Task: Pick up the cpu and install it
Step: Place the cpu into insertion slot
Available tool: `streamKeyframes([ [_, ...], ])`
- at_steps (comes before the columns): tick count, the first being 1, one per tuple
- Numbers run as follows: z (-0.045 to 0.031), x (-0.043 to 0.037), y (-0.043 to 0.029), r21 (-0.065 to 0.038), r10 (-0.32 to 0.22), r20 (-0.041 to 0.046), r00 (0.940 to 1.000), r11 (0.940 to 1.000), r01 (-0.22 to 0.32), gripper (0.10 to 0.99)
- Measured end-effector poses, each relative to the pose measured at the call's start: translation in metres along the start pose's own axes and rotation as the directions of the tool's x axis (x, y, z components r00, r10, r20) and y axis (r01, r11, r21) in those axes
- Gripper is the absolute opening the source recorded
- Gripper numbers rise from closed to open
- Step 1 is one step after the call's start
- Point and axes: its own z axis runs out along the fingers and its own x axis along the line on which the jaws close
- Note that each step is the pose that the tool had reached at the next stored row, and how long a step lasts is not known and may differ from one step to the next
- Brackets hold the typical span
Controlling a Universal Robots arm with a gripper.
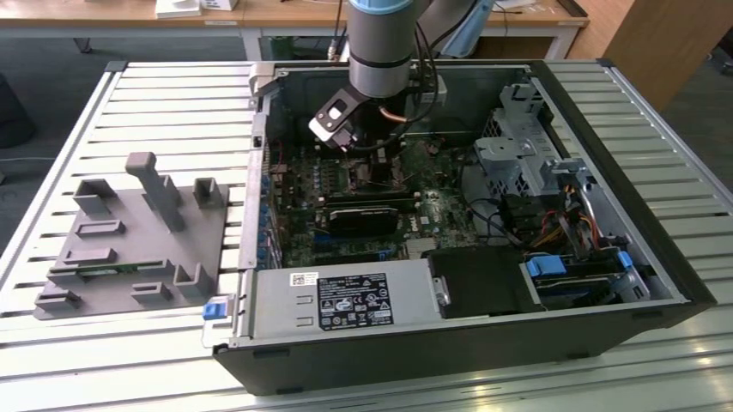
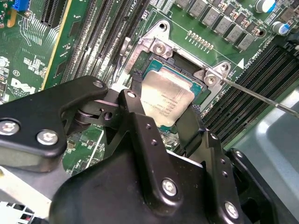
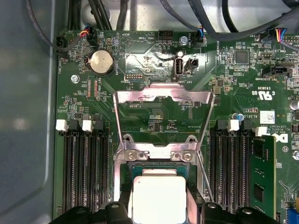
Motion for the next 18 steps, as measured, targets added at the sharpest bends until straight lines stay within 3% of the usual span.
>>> streamKeyframes([
  [3,0.0001,0.0001,0.0,0.0,0.0,-0.0002,1.0,1.0,0.0,0.553],
  [4,0.0,0.0,0.0,0.0,0.0,0.0,1.0,1.0,0.0,0.616],
  [8,-0.0003,-0.0001,0.0,0.0,0.0,0.0004,1.0,1.0,0.0,0.616],
  [18,-0.0123,0.0001,0.0003,0.0,0.0,0.0002,1.0,1.0,0.0,0.6],
])
